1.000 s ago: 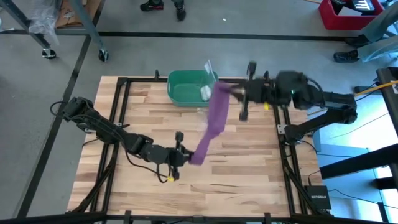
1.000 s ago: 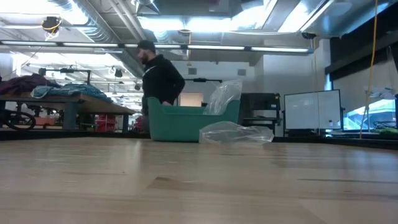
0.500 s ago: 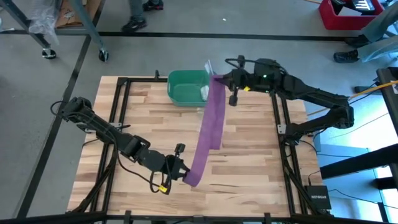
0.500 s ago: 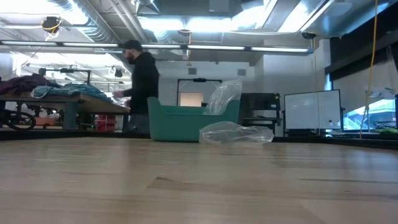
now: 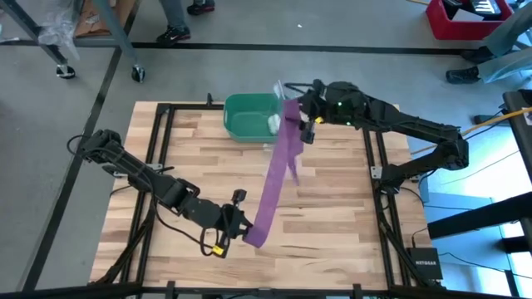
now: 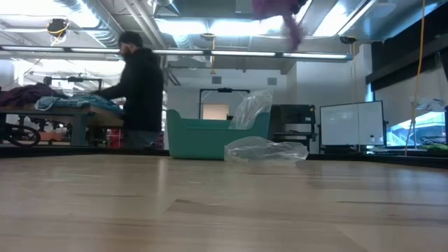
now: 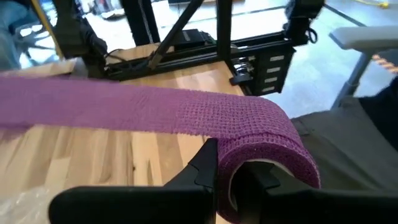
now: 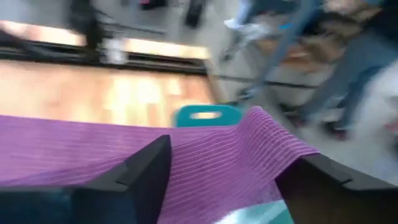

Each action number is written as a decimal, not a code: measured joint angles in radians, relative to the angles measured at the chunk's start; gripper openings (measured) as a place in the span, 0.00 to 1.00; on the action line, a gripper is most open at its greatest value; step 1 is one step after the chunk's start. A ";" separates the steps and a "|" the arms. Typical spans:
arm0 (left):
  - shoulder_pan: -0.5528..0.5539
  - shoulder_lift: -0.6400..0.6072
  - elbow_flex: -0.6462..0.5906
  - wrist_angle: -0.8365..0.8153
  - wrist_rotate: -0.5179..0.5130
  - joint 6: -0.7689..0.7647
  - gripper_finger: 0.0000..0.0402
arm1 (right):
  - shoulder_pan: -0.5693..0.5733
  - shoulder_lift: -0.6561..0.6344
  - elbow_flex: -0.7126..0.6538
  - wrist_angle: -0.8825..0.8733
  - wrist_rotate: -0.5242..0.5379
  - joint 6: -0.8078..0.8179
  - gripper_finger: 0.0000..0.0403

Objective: Roll bandage
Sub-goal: Roll the violet bandage

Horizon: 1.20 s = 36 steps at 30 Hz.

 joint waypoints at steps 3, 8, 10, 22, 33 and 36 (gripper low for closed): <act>0.014 0.000 0.000 -0.055 0.000 -0.059 0.05 | 0.015 0.009 -0.005 -0.109 -0.062 0.000 0.71; 0.035 0.000 0.000 -0.126 -0.001 -0.123 0.05 | 0.046 0.031 -0.062 -0.209 -0.115 0.050 0.73; 0.042 0.000 0.000 -0.166 -0.001 -0.147 0.05 | 0.062 0.036 -0.066 -0.261 -0.108 0.056 0.73; 0.074 -0.005 0.000 -0.289 0.038 -0.276 0.05 | 0.096 -0.060 -0.062 -0.386 -0.242 0.238 0.73; 0.105 -0.006 0.000 -0.306 0.023 -0.301 0.05 | 0.089 -0.008 -0.216 0.009 -0.261 0.425 0.73; 0.110 -0.006 0.000 -0.309 0.023 -0.302 0.05 | 0.087 0.000 -0.221 -0.139 -0.308 0.475 0.73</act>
